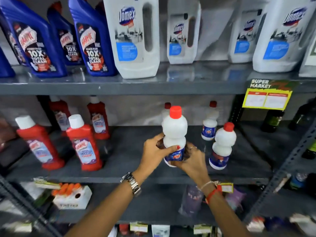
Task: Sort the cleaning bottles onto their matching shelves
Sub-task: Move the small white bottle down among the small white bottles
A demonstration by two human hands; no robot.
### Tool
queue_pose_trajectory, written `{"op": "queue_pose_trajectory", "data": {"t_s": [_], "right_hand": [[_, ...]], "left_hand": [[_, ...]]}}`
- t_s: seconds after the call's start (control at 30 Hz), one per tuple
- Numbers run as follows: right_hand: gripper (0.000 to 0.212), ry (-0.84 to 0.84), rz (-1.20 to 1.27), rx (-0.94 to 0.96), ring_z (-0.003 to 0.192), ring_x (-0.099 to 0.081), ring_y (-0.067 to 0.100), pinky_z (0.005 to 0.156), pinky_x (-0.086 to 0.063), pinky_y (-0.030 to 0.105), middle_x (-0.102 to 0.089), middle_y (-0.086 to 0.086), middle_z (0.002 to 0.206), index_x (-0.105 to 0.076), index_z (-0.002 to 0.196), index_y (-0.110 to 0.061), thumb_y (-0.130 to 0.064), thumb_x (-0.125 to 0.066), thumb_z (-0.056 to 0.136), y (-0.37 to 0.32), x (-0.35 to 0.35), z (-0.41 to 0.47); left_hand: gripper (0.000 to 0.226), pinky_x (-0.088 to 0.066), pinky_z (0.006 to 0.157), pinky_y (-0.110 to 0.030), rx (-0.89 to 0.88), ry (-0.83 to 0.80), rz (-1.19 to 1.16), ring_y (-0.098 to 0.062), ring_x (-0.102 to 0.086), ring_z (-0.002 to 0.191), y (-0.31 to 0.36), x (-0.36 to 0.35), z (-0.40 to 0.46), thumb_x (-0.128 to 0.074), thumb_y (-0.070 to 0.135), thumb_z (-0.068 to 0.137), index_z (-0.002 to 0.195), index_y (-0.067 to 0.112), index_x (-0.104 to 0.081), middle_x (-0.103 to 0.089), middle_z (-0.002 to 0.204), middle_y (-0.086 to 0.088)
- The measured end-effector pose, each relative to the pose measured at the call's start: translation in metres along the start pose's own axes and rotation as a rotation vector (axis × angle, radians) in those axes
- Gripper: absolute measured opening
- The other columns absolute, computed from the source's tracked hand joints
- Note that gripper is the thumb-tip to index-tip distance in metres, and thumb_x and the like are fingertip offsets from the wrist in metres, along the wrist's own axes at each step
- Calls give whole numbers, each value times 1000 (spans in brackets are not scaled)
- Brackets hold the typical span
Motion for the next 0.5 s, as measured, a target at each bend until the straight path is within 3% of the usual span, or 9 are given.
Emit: {"op": "queue_pose_trajectory", "data": {"t_s": [0.1, 0.23, 0.33, 0.5], "right_hand": [[59, -45, 27, -112, 83, -68, 11, 77, -58, 30, -73, -2, 93, -60, 100, -22, -27, -85, 47, 33, -28, 7], [61, -72, 21, -206, 88, -66, 16, 82, -55, 30, -72, 3, 103, -59, 104, -17, -21, -85, 49, 65, -53, 11], [62, -73, 35, -267, 89, -62, 16, 82, -48, 23, -69, 7, 109, -57, 110, -13, -14, -84, 54, 78, -59, 10], [61, -20, 56, -307, 101, -62, 25, 85, -48, 26, -67, 11, 113, -54, 112, -10, -10, -82, 58, 85, -58, 17]], "left_hand": [[43, -56, 74, -21, 69, -23, 21, -3, -68, 84, -44, -5, 4, -80, 14, 63, 103, 13, -64, -71, 94, -2], [43, -54, 71, -14, 133, -49, 50, -4, -67, 83, -85, -11, 6, -76, 12, 67, 107, 7, -62, -69, 100, -9], [45, -54, 76, -14, 159, -73, 43, -17, -65, 94, -106, -18, 9, -74, 14, 70, 112, 7, -59, -67, 106, -9], [48, -50, 79, -9, 168, -110, 40, -15, -60, 99, -112, -31, 19, -68, 16, 76, 121, 10, -52, -64, 115, -10]]}}
Point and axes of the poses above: each hand's wrist, its own z-axis towards the middle knuckle, its own x-axis out of the back of the hand, y = z × x, the point moved 8 cm from there along z, towards the middle knuckle
